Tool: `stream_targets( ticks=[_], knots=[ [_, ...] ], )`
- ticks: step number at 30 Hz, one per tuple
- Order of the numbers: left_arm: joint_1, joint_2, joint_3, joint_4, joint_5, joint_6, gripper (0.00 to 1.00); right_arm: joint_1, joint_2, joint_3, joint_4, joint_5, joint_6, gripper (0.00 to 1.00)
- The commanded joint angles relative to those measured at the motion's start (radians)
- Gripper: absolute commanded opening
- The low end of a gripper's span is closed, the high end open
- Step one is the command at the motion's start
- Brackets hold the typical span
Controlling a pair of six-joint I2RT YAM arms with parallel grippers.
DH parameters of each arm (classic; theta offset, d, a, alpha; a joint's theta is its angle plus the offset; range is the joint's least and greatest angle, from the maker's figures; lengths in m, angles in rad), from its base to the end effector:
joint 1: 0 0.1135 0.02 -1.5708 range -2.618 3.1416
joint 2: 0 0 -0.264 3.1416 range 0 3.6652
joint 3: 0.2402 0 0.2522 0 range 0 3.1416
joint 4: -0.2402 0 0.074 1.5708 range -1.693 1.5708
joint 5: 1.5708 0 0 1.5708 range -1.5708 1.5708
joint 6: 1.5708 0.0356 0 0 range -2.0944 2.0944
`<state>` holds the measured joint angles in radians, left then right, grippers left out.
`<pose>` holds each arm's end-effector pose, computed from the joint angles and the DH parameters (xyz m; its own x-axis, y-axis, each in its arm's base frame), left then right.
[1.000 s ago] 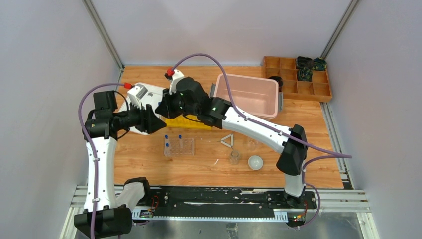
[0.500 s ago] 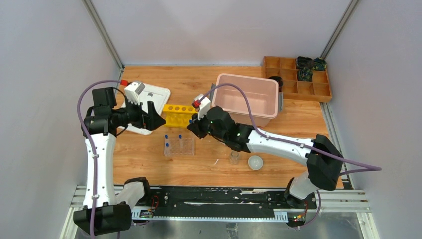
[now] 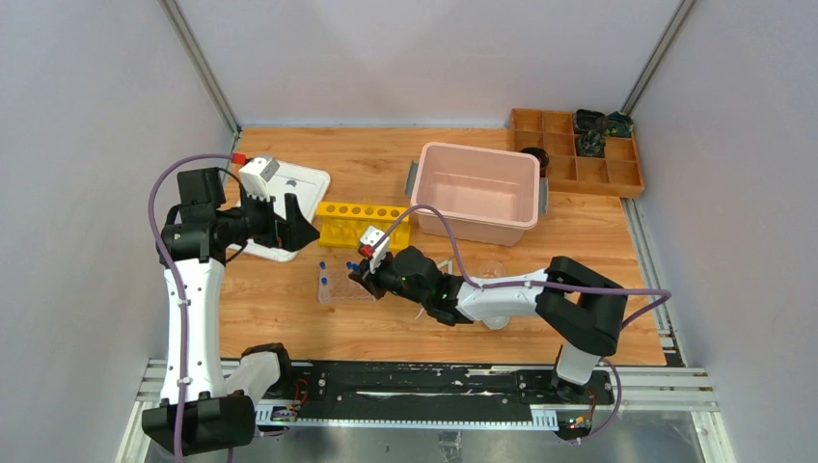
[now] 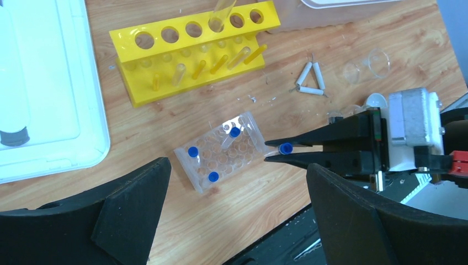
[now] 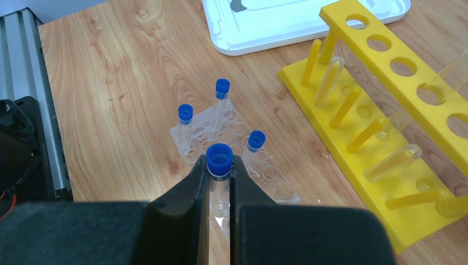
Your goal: Organize the chemistry lab equipment
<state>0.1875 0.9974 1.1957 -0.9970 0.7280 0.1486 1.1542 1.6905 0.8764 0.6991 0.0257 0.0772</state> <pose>0.1766 0.0094 0.3703 -0.6492 -0.0107 -0.7605 0.4176 0.8307 -0.3682 0.1514 0.3400 0.2261 -0.1160 -0.0716 -0.9907 -0.8976 0.4347 0.0737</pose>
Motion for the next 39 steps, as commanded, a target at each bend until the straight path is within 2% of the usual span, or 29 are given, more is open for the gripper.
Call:
stream_targets(
  ticks=[1, 12, 19, 39],
  knots=[
    [0.000, -0.019, 0.023, 0.007, -0.011, 0.001, 1.00, 0.010, 0.053, -0.022, 0.179, -0.010, -0.033, 0.00],
    [0.000, -0.024, 0.021, 0.006, -0.016, 0.010, 1.00, 0.013, 0.127, -0.082, 0.346, -0.007, -0.073, 0.00],
    [0.000, -0.028, 0.016, 0.006, -0.018, 0.011, 1.00, 0.013, 0.152, -0.100, 0.387, 0.011, -0.114, 0.00],
    [0.000, -0.024, 0.030, 0.006, -0.012, 0.013, 1.00, 0.013, 0.222, -0.082, 0.433, -0.063, -0.051, 0.00]
  ],
)
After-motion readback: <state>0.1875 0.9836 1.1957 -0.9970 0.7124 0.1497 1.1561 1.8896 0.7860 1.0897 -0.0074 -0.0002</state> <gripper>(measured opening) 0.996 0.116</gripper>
